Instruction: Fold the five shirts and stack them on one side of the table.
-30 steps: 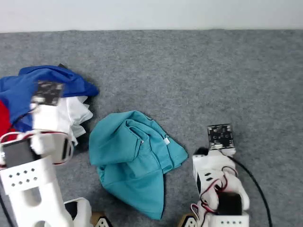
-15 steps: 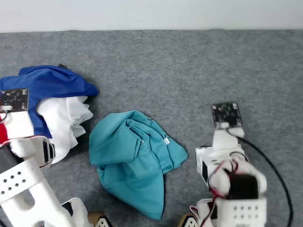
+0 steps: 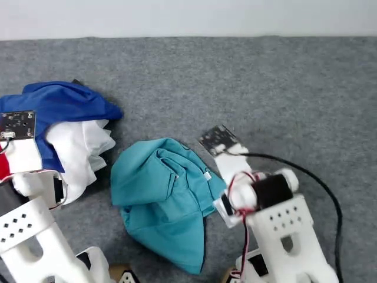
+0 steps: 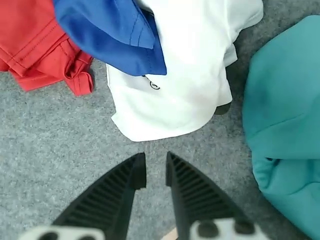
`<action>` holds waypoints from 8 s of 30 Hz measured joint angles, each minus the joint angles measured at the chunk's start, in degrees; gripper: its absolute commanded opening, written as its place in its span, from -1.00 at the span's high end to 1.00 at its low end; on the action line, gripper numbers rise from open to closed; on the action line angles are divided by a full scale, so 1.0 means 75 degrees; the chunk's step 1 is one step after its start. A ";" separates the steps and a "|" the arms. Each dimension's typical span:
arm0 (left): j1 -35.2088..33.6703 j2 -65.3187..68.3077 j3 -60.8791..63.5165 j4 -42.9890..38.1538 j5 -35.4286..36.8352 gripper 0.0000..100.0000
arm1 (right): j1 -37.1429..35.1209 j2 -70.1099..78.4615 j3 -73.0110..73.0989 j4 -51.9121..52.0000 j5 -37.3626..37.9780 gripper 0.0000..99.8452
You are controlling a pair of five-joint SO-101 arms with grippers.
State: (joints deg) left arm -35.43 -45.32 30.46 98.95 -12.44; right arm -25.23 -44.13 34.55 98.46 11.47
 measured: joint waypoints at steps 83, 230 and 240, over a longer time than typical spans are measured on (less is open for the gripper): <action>0.2661 0.0000 0.0000 0.0012 -0.0199 0.86 | 0.2520 0.7549 -1.0655 0.0176 -0.0434 0.98; 0.4009 -0.0328 0.1735 -0.1840 -0.0363 0.69 | -0.1266 0.5029 -0.6295 0.0293 -0.0516 0.68; 0.6341 0.0645 0.1735 -0.2825 -0.0387 0.63 | 0.2239 0.5029 -0.4712 0.0293 -0.0258 0.76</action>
State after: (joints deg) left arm 12.13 -40.48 43.47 77.76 -15.34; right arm -8.44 -6.42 -0.79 100.66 9.54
